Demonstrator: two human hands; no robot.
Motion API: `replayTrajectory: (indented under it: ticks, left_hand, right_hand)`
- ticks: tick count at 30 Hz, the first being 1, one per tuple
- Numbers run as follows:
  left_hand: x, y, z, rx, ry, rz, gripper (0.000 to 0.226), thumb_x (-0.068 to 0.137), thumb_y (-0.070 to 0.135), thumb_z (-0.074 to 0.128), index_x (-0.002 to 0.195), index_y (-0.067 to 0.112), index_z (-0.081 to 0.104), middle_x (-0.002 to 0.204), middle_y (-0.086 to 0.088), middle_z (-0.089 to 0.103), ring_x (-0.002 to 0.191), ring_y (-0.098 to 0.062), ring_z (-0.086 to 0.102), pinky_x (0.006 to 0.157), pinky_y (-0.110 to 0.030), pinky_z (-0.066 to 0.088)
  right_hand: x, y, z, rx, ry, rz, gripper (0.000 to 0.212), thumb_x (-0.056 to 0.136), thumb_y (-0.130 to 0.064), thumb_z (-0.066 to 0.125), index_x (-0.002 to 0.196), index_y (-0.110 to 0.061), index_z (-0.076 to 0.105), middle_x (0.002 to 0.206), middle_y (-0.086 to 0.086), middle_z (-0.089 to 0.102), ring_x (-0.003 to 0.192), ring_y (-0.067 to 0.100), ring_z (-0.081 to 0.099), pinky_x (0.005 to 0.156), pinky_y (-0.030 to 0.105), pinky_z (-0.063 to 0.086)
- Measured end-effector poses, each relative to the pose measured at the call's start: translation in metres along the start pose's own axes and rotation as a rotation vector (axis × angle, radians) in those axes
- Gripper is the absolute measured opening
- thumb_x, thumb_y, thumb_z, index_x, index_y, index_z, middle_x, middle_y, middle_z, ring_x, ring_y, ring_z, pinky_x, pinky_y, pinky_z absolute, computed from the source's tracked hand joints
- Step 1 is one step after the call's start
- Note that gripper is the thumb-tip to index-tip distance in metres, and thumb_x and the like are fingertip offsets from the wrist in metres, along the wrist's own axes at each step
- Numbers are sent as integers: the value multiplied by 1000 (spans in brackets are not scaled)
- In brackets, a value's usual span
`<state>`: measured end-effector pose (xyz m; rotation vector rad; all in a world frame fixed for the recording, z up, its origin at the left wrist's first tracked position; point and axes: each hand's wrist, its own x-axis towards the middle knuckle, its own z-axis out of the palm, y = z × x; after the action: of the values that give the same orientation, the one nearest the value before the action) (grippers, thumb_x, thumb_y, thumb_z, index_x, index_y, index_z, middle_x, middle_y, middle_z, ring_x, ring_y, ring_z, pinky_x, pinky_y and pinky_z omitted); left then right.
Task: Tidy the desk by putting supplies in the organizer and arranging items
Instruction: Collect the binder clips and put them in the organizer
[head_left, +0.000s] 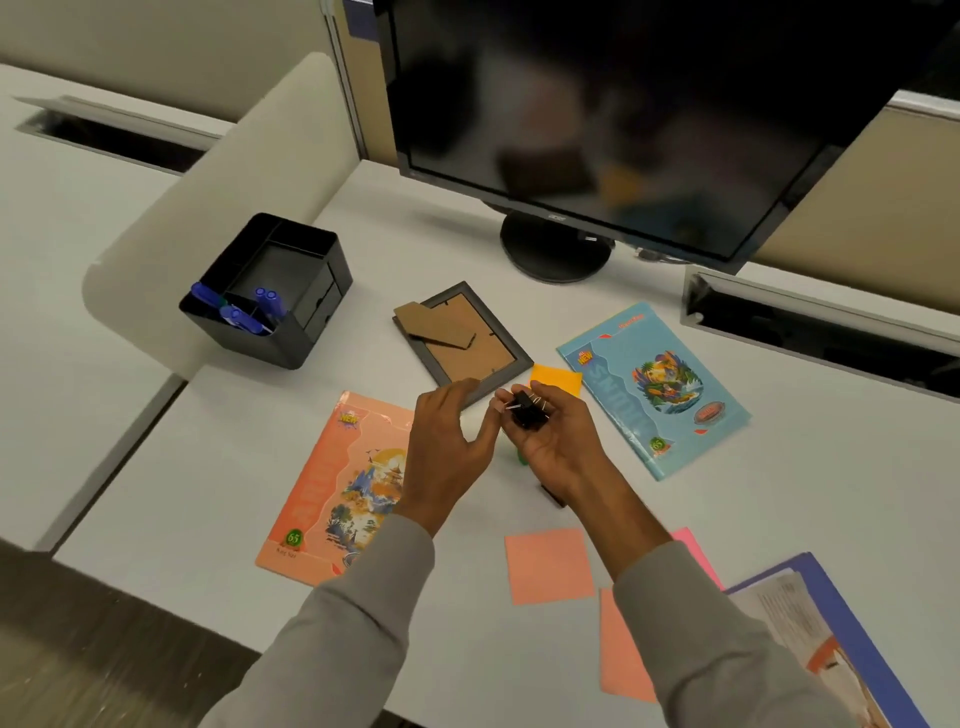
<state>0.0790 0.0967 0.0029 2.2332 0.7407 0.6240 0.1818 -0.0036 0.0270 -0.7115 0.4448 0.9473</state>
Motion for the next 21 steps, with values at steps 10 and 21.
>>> replayTrajectory:
  ticks: [10,21]
  left_hand:
    - [45,-54,-37,-150,175,-264,30,93,41,62,118,25,61,114,12,64,104,-12,59,84,-35,52]
    - [95,-114,-40,-159,256,-337,35,102,41,44,122,18,61,117,1,67,103,-18,62,89,-43,53]
  right_hand:
    - [36,29,70,-128,-52,83,10,87,-4,64,93,3,62,102,23,62,103,33,61,81,35,61]
    - [97,65,138,-276,-99,179,10,93,0,58,102,3,60,95,21,62,77,21,63,68,21,56]
